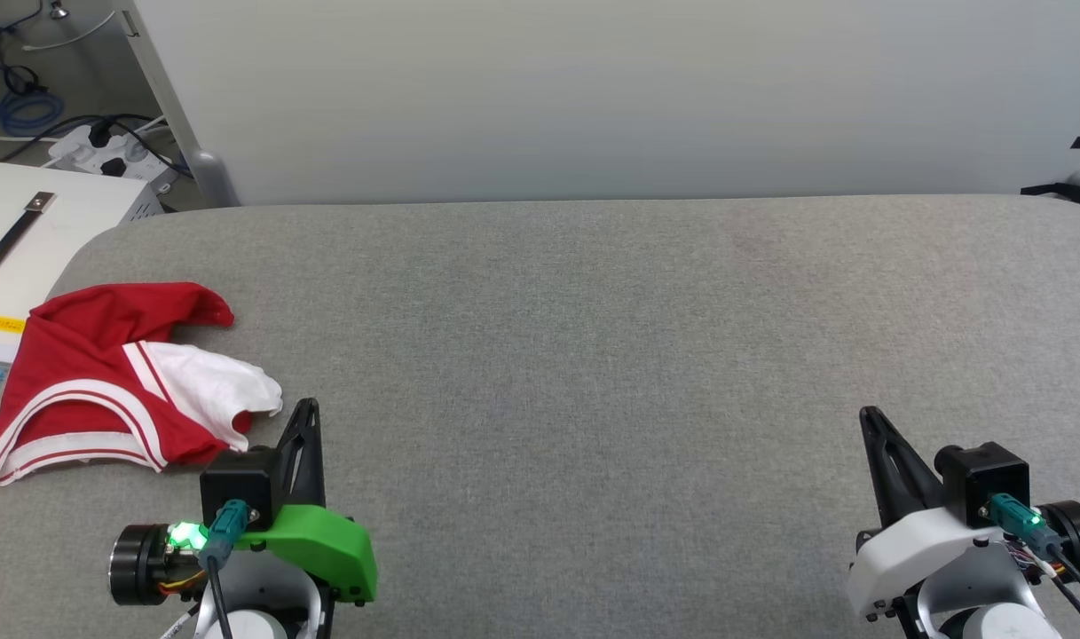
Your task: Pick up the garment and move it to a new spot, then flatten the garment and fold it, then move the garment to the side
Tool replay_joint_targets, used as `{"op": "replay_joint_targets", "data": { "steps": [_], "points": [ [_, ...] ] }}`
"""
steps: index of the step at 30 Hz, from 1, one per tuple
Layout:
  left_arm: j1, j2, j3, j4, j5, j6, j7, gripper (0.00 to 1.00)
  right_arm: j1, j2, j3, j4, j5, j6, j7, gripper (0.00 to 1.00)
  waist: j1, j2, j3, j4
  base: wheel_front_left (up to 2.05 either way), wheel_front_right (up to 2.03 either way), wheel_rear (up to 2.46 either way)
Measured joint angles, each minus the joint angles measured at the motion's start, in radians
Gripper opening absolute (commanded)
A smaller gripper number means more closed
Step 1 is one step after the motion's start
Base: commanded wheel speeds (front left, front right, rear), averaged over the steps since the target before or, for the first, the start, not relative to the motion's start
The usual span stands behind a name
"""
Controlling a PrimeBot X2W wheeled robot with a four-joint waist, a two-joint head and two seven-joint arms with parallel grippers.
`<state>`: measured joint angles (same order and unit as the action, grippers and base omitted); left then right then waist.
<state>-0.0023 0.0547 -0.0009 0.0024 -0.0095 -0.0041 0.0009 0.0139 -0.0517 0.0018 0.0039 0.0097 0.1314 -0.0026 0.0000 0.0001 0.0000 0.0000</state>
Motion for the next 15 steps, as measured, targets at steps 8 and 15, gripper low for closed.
{"op": "replay_joint_targets", "data": {
  "steps": [8, 15],
  "points": [
    [0.0, 0.0, 0.0, 0.0, 0.0, 0.0, 0.0, 0.0, 0.0, 0.0, 0.0, 0.0, 0.0, 0.0, 0.0, 0.0, 0.0, 0.0, 0.0, 0.0, 0.0, 0.0, 0.0],
    [0.0, 0.0, 0.0, 0.0, 0.0, 0.0, 0.0, 0.0, 0.0, 0.0, 0.0, 0.0, 0.0, 0.0, 0.0, 0.0, 0.0, 0.0, 0.0, 0.0, 0.0, 0.0, 0.0]
  ]
}}
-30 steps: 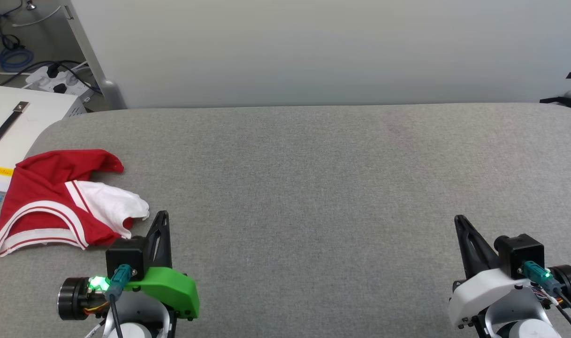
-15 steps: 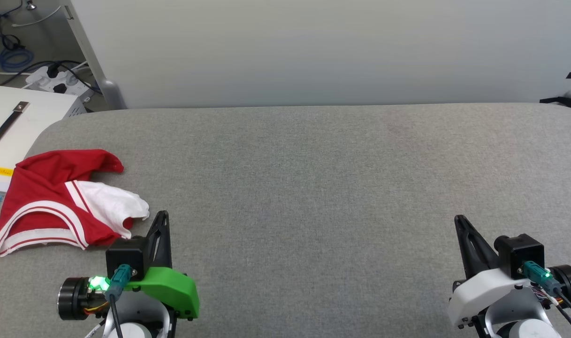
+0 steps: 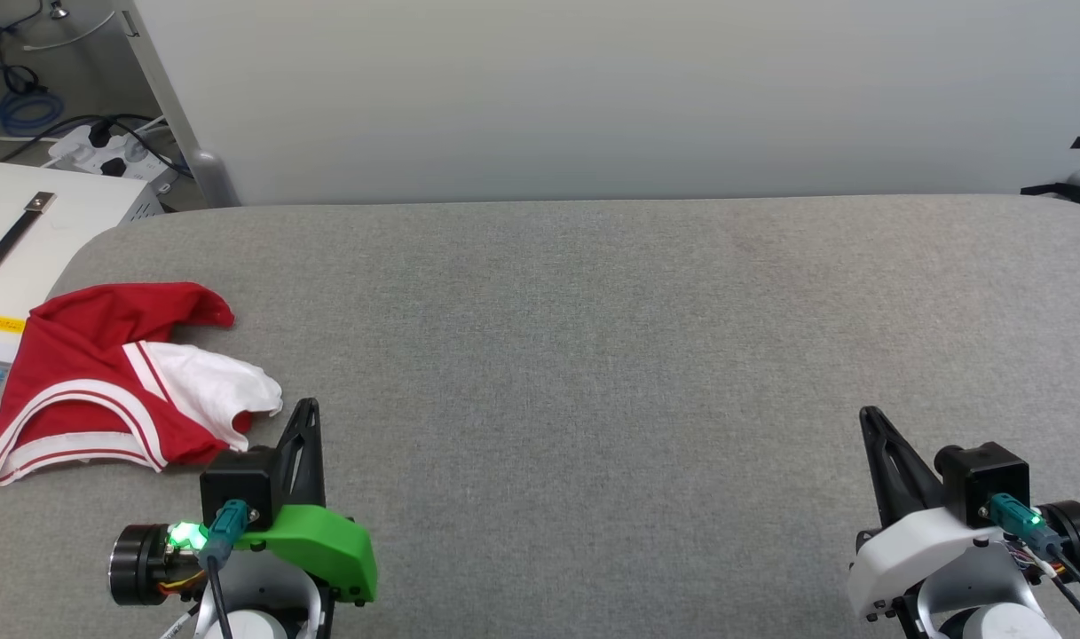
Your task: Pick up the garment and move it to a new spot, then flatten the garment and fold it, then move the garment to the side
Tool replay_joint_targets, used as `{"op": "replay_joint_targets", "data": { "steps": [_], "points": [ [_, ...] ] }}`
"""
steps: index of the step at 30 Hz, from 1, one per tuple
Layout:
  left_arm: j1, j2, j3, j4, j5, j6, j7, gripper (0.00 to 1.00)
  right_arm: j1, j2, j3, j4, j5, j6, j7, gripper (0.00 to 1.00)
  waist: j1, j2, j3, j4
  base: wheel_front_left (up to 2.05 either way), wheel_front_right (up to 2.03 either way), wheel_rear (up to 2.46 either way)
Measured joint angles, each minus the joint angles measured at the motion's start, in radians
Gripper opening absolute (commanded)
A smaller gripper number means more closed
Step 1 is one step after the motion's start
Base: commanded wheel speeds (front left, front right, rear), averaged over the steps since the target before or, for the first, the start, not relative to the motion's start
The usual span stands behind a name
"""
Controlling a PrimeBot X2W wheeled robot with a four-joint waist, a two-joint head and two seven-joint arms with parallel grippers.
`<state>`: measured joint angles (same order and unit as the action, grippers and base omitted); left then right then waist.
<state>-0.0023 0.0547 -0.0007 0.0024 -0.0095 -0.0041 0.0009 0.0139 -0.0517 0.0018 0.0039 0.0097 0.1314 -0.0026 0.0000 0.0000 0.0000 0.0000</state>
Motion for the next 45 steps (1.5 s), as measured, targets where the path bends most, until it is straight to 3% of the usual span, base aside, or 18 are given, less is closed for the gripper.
{"op": "replay_joint_targets", "data": {
  "steps": [5, 6, 45],
  "points": [
    [0.0, 0.0, 0.0, 0.0, 0.0, 0.0, 0.0, 0.0, 0.0, 0.0, 0.0, 0.0, 0.0, 0.0, 0.0, 0.0, 0.0, 0.0, 0.0, 0.0, 0.0, 0.0, 0.0],
    [0.0, 0.0, 0.0, 0.0, -0.001, 0.0, 0.0, 1.0, 0.0, 0.0, 0.0, 0.0, 0.001, 0.0, 0.0, 1.0, 0.0, 0.0, 0.0, 0.0, 0.0, 0.0, 0.0],
    [0.0, 0.0, -0.007, 0.042, -0.089, -0.01, -0.071, 1.0, 0.0, 0.0, -0.009, 0.009, 0.085, 0.0, -0.066, 1.0, 0.0001, 0.0, 0.005, -0.001, 0.0, 0.0, 0.0]
  ]
}}
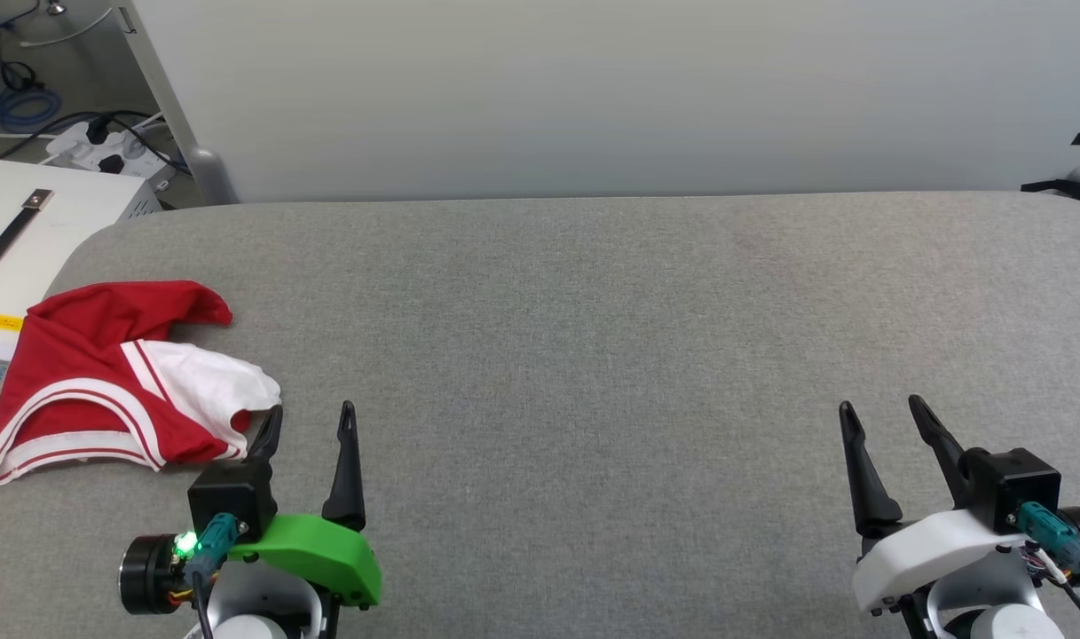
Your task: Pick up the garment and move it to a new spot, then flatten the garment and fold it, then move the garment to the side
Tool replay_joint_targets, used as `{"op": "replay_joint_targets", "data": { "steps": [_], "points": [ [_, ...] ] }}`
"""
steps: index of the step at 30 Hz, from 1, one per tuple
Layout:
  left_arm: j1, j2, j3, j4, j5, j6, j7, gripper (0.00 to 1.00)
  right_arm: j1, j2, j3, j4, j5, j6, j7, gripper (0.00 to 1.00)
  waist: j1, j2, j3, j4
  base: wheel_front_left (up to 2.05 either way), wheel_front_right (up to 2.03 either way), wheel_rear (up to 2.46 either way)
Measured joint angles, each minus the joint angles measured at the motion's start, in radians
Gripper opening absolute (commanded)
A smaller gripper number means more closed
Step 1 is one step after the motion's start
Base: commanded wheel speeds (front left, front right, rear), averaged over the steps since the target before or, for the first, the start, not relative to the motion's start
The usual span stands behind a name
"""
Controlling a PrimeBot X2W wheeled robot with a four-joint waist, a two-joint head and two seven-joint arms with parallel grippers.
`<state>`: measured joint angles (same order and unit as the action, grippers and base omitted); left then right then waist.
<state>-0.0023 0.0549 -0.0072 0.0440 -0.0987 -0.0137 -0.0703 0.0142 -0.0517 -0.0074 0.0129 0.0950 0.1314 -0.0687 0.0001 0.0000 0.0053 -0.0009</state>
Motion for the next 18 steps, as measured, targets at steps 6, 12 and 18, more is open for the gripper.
{"op": "replay_joint_targets", "data": {
  "steps": [6, 12, 18],
  "points": [
    [0.0, 0.0, -0.002, 0.007, -0.014, -0.001, -0.01, 1.0, 0.0, 0.0, 0.001, 0.0, 0.015, 0.0, -0.015, 1.0, 0.0, 0.0, 0.0, 0.0, 0.0, 0.0, 0.0],
    [0.0, 0.0, -0.003, 0.011, -0.028, -0.001, -0.023, 1.0, 0.0, 0.0, 0.002, -0.004, 0.016, 0.0, -0.028, 1.0, 0.0, 0.0, 0.0, 0.0, 0.0, 0.0, 0.0],
    [0.0, 0.0, -0.005, 0.011, -0.046, -0.009, -0.035, 1.0, 0.0, 0.0, 0.002, -0.01, 0.026, 0.0, -0.04, 1.0, 0.0, 0.0, 0.001, 0.001, 0.0, 0.0, 0.0]
  ]
}}
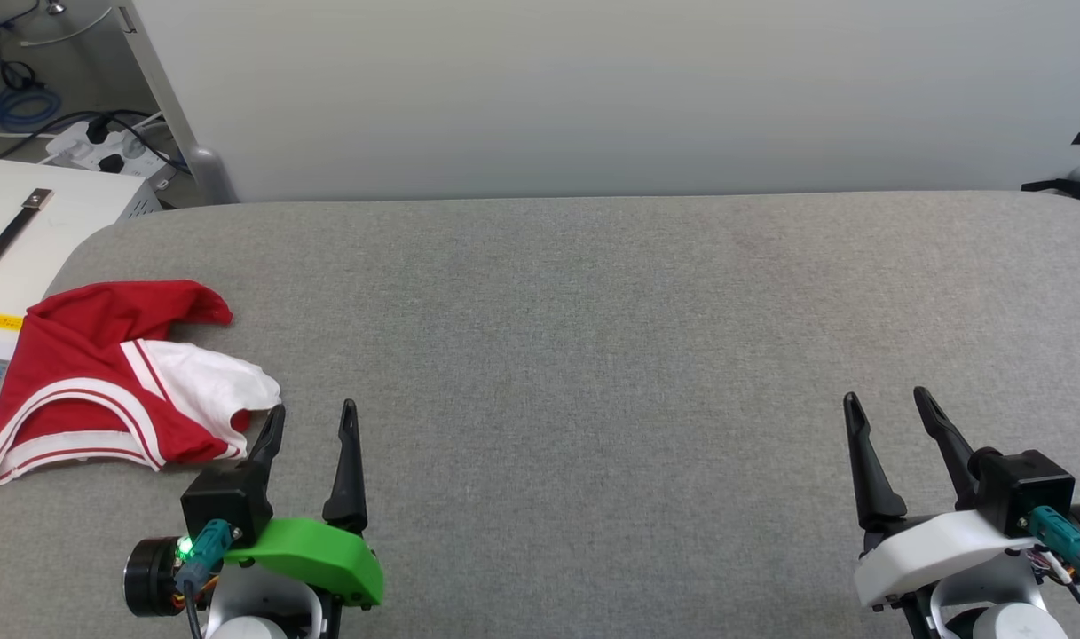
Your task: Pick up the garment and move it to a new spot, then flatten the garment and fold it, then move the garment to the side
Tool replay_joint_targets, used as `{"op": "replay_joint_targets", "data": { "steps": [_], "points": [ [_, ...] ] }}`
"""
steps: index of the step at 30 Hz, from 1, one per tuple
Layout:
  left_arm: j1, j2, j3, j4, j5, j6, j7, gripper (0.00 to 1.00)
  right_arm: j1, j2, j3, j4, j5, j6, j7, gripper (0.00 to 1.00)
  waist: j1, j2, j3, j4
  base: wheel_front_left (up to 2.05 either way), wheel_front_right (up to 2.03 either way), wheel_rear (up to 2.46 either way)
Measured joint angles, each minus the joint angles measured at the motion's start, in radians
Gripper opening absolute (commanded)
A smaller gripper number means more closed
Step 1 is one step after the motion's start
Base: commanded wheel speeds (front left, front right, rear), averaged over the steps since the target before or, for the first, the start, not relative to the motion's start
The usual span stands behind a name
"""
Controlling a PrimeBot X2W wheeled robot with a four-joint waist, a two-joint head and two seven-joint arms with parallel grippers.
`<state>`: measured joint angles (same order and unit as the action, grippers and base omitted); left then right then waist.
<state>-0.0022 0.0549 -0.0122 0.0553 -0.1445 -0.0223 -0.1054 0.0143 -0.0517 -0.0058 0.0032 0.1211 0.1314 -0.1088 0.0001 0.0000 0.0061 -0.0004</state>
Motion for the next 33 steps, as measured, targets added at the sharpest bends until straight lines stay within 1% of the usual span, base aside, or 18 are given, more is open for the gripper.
{"op": "replay_joint_targets", "data": {
  "steps": [22, 33],
  "points": [
    [0.002, 0.0, -0.009, 0.018, -0.043, -0.01, -0.046, 1.0, 0.002, 0.0, 0.002, -0.002, 0.028, 0.0, -0.043, 1.0, 0.0, 0.0, -0.001, 0.001, 0.0, 0.0, 0.0],
    [0.012, 0.0, -0.022, 0.086, -0.066, -0.012, -0.07, 1.0, 0.003, 0.0, 0.0, 0.052, 0.03, 0.0, -0.066, 1.0, 0.0, 0.0, 0.002, 0.001, 0.0, 0.0, 0.0]
  ]
}}
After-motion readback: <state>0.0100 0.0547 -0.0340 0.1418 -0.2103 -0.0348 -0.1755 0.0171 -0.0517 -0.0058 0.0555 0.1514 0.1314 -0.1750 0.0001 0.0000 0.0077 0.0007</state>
